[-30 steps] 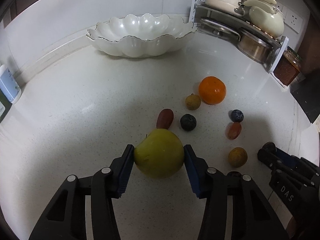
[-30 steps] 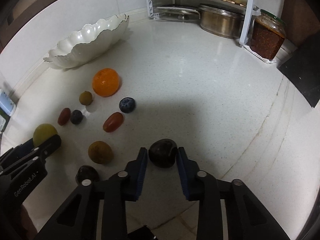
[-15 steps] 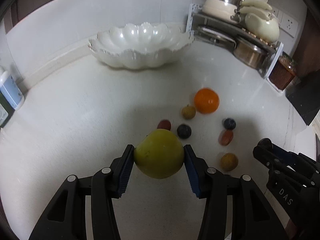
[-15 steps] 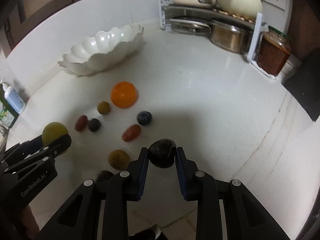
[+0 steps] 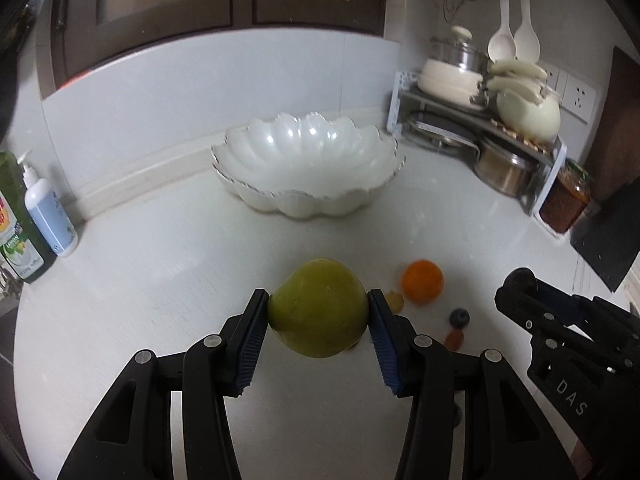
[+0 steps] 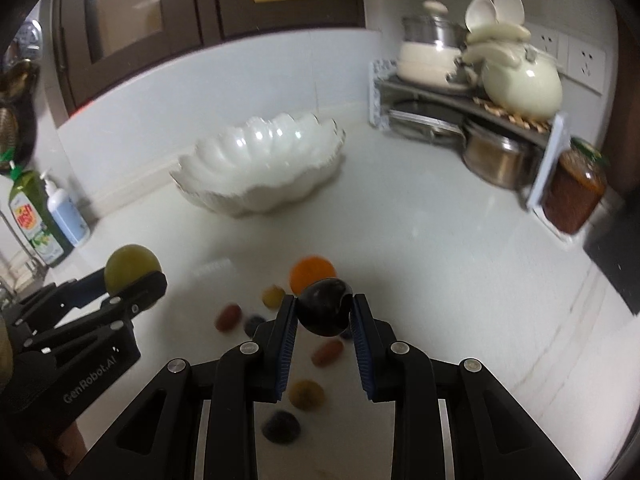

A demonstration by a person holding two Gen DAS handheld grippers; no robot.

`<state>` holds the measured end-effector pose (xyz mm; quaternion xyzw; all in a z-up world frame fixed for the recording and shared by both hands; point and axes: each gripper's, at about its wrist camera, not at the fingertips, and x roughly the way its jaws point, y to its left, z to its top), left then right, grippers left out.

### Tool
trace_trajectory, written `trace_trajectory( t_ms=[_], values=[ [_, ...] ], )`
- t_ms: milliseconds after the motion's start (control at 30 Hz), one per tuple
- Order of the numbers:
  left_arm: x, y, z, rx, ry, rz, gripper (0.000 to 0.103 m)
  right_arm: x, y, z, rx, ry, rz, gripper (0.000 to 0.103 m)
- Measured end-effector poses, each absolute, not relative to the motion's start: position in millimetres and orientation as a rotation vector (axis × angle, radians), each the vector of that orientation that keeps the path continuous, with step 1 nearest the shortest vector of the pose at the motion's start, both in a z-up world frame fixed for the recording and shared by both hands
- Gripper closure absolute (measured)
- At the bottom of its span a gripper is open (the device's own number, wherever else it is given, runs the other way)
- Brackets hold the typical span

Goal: Organize fruits
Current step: 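Carry the yellow-green fruit and dark plum with both tools over the white bowl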

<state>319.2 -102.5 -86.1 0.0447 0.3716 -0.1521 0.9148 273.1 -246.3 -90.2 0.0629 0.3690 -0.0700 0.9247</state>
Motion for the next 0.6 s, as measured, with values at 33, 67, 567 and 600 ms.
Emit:
trace_trajectory(
  t_ms=[33,67,567,600],
  values=[
    [321,-102,-83,0.093,0.757,-0.32,0.054,276,-245,-86,0.124,0.742,-0.137,0.074],
    [323,-101,-80,0.096,0.744,-0.319,0.054,278,-244,-84,0.119,0.731,-0.133,0.074],
    [349,-89,-42,0.092,0.637,-0.279,0.054,312,-223,-45,0.059,0.602,-0.071,0.074],
    [351,-89,-40,0.086,0.635,-0.282,0.054,314,-224,-44,0.061,0.599,-0.066,0.074]
  ],
)
